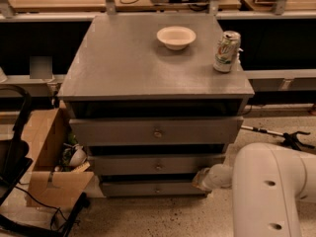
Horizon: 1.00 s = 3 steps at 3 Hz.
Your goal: Open bottom drawer
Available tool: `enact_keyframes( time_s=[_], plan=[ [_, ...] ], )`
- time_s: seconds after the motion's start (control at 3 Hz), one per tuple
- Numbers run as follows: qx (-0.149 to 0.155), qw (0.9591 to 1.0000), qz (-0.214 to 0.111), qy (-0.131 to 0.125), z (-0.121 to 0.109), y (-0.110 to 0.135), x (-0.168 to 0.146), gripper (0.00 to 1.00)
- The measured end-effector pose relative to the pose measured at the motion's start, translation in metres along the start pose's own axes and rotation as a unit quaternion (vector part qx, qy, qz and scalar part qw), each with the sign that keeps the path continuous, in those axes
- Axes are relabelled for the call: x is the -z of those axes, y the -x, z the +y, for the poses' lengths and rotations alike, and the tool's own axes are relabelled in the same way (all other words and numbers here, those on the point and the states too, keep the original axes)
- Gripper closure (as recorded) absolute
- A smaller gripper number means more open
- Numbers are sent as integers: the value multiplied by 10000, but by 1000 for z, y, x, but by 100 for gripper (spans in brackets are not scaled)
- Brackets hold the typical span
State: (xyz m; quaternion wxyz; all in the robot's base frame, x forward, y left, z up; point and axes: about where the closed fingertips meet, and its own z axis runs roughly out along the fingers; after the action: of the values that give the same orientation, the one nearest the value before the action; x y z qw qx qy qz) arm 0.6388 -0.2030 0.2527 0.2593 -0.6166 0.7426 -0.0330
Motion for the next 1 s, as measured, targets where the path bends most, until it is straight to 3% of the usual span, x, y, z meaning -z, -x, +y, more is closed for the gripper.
enact_keyframes(
  time_s=[0.33, 1.0],
  plan=[
    [0, 10000, 0, 0, 6, -2, 4, 100],
    [0, 10000, 0, 0, 7, -3, 4, 100]
  ],
)
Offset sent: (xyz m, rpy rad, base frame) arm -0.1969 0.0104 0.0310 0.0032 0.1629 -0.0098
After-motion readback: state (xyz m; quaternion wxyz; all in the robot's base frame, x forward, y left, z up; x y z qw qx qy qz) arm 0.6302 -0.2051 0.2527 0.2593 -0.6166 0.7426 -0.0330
